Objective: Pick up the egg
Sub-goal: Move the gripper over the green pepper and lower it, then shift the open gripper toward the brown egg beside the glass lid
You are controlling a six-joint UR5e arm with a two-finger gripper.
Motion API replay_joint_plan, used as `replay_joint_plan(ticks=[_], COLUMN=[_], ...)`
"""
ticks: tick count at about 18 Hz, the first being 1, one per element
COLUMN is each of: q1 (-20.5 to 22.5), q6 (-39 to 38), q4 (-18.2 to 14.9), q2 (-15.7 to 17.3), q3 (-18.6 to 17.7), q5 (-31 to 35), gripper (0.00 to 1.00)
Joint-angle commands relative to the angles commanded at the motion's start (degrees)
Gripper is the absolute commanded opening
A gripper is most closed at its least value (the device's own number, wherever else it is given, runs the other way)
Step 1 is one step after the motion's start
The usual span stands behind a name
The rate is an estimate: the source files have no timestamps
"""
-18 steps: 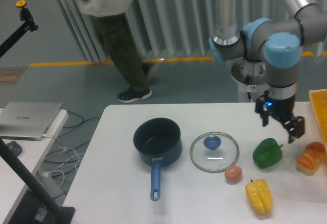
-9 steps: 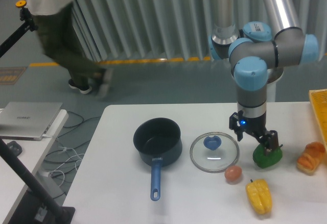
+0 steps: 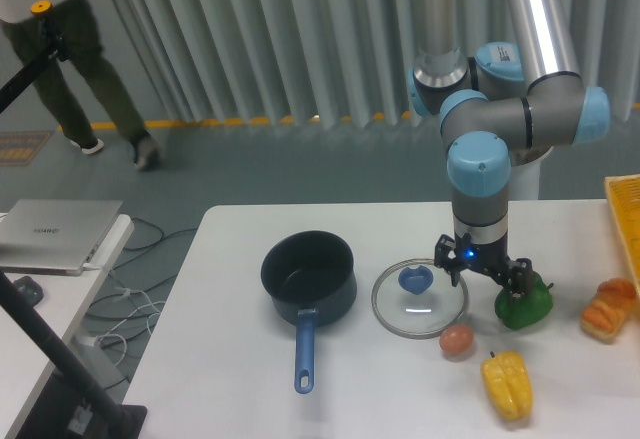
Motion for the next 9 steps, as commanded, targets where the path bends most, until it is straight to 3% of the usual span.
replay_joint_plan(ticks=[9], q1=[-1.49], q6=[-6.33], q4=[0.35], q2=[-3.25], q3=[4.49], q5=[-0.09], gripper=[0.98])
